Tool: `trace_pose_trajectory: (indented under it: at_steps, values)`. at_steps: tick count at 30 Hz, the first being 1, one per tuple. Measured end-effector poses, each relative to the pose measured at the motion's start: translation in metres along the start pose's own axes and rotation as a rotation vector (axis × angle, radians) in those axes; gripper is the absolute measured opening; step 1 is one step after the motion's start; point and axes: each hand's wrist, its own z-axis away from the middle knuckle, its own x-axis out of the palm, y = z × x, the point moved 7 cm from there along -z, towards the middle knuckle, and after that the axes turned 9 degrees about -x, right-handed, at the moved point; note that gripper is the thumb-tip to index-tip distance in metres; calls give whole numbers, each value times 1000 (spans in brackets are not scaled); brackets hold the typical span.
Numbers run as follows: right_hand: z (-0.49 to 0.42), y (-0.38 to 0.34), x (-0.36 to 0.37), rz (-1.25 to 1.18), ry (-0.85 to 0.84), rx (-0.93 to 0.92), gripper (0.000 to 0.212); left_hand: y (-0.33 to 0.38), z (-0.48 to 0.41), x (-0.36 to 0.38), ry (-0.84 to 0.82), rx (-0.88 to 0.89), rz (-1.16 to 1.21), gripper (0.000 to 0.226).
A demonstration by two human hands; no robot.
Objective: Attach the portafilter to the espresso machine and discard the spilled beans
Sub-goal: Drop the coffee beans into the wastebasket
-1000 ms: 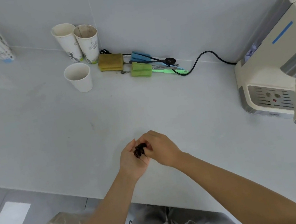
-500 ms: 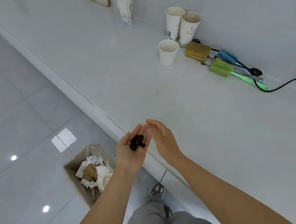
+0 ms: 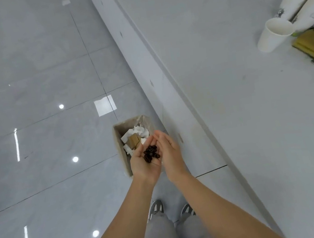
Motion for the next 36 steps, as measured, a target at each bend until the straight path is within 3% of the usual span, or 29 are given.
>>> trace_pose_trajectory:
  at_steps: [11,16,21,27,31,36]
  values:
    - [-71,156,-3,65,55,159,26,2,-120,-109,185,-23,25,31]
    - [-103,231,-15,119,39,200,46,-12,-179,-162,243,-76,62,29]
    - [-124,295,-22,114,57,362,33,-18,-220,-201,377,-88,80,26]
    - [-138,308,-28,8,95,518,26,-19,-243,-208,431,-95,60,27]
    - [-142,292,-25,-30,63,585,47,-15,-246,-198,423,-123,-12,40]
    - [-148,280,-18,-53,36,644,52,-9,-249,-194,445,-124,-20,53]
